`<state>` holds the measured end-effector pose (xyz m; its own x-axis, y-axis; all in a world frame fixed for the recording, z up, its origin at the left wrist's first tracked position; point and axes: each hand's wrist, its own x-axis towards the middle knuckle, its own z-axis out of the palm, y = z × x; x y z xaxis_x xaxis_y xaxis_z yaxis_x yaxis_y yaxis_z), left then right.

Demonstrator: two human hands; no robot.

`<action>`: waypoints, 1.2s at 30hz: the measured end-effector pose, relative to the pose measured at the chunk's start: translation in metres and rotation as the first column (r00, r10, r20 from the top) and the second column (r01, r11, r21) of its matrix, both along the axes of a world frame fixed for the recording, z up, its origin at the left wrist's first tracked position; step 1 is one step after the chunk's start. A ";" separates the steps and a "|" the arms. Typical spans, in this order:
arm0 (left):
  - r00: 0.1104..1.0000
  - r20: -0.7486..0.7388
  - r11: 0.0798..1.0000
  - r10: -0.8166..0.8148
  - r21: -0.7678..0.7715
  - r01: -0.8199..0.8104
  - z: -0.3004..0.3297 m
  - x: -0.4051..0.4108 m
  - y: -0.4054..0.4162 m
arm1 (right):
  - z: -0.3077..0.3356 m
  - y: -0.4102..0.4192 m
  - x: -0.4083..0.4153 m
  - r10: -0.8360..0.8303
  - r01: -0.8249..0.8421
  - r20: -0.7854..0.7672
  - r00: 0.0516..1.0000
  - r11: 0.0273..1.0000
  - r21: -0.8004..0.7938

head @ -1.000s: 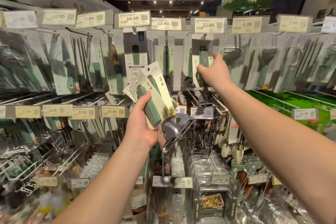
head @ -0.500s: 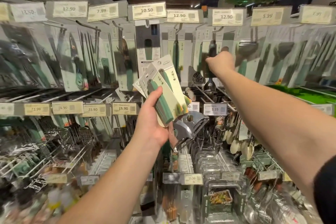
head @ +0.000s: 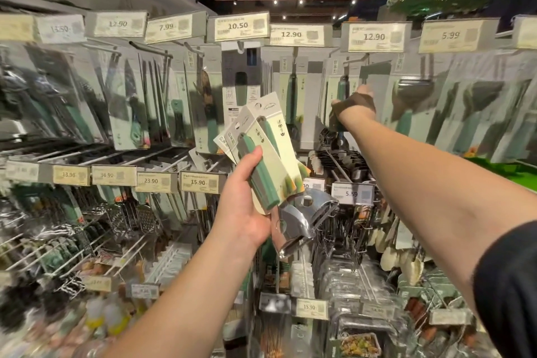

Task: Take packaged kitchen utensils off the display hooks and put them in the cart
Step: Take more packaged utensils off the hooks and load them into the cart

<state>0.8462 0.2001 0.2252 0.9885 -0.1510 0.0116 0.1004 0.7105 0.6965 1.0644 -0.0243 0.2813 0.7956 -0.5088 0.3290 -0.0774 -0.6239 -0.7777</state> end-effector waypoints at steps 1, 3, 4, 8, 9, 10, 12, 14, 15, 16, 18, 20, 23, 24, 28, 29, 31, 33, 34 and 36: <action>1.000 -0.008 1.000 0.004 0.000 -0.004 0.000 0.001 -0.001 | 0.000 0.000 0.002 0.006 -0.006 0.012 1.000 1.000 -0.003; 1.000 -0.014 1.000 0.016 -0.003 -0.016 -0.002 0.003 -0.002 | 0.002 0.001 0.004 -0.018 0.017 -0.022 1.000 0.998 -0.054; 1.000 -0.015 1.000 0.024 -0.004 -0.024 -0.002 0.004 -0.003 | 0.002 0.002 0.006 -0.020 0.018 -0.031 0.999 0.998 -0.063; 0.999 -0.015 0.999 0.043 -0.010 -0.043 -0.002 0.006 -0.006 | 0.006 0.001 0.012 0.001 -0.002 -0.042 0.999 1.000 -0.023; 0.999 -0.018 0.999 0.045 -0.010 -0.045 -0.002 0.007 -0.007 | 0.006 0.001 0.013 0.004 -0.005 -0.046 0.999 1.000 -0.018; 0.999 -0.018 0.999 0.045 -0.008 -0.045 -0.002 0.007 -0.007 | 0.006 0.000 0.014 0.008 -0.008 -0.044 0.999 1.000 -0.015; 0.999 -0.011 0.999 0.044 -0.008 -0.044 -0.002 0.008 -0.007 | 0.005 0.000 0.016 0.015 -0.015 -0.026 1.000 1.000 -0.002; 0.999 -0.004 0.999 0.040 -0.018 -0.040 -0.001 0.008 -0.007 | 0.004 0.000 0.018 0.020 -0.020 -0.017 1.000 1.000 0.000; 0.999 0.000 0.999 0.039 -0.020 -0.039 -0.001 0.008 -0.007 | 0.004 0.000 0.019 0.022 -0.022 -0.014 1.000 1.000 0.002; 0.999 0.004 0.999 0.039 -0.022 -0.039 -0.001 0.008 -0.006 | 0.004 0.000 0.018 0.024 -0.024 -0.014 1.000 1.000 0.006; 0.999 0.000 0.999 0.045 -0.025 -0.045 -0.001 0.009 -0.006 | 0.005 0.001 0.019 0.025 -0.025 -0.015 1.000 1.000 0.006; 0.998 -0.008 0.998 0.059 -0.023 -0.059 -0.002 0.007 -0.006 | 0.006 0.002 0.018 0.022 -0.022 -0.016 1.000 1.000 0.002; 0.998 -0.014 0.998 0.068 -0.017 -0.069 -0.002 0.005 -0.005 | 0.007 0.003 0.018 0.020 -0.020 -0.017 1.000 1.000 -0.002; 0.998 -0.013 0.997 0.069 -0.013 -0.070 -0.002 0.003 -0.004 | 0.007 0.004 0.017 0.023 -0.023 -0.017 1.000 1.000 0.014; 0.997 -0.019 0.997 0.071 -0.009 -0.071 -0.003 -0.001 -0.001 | 0.006 0.003 0.012 0.012 -0.010 -0.069 0.998 1.000 0.024; 0.997 -0.022 0.998 0.069 -0.009 -0.069 -0.003 -0.002 0.000 | 0.005 0.003 0.008 0.004 -0.004 -0.083 0.997 1.000 0.005; 0.998 -0.019 0.998 0.056 -0.010 -0.056 -0.003 -0.005 0.002 | 0.003 0.006 -0.003 -0.016 0.010 -0.115 0.993 0.999 -0.046; 0.998 -0.020 0.998 0.060 -0.017 -0.060 -0.005 -0.007 0.006 | -0.001 0.014 -0.021 -0.010 0.002 -0.123 0.992 0.998 -0.065; 0.998 -0.023 0.998 0.066 -0.020 -0.066 -0.007 -0.009 0.008 | -0.003 0.022 -0.033 0.031 -0.036 -0.098 0.995 0.998 -0.044; 0.997 -0.022 0.997 0.072 -0.018 -0.072 -0.010 -0.012 0.013 | -0.011 0.038 -0.063 0.176 -0.176 0.016 0.984 0.984 0.011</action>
<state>0.8338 0.2129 0.2152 0.9968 -0.0797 -0.0074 0.0634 0.7294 0.6811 1.0010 0.0142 0.2702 0.8682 -0.3650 0.3361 0.0444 -0.6175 -0.7853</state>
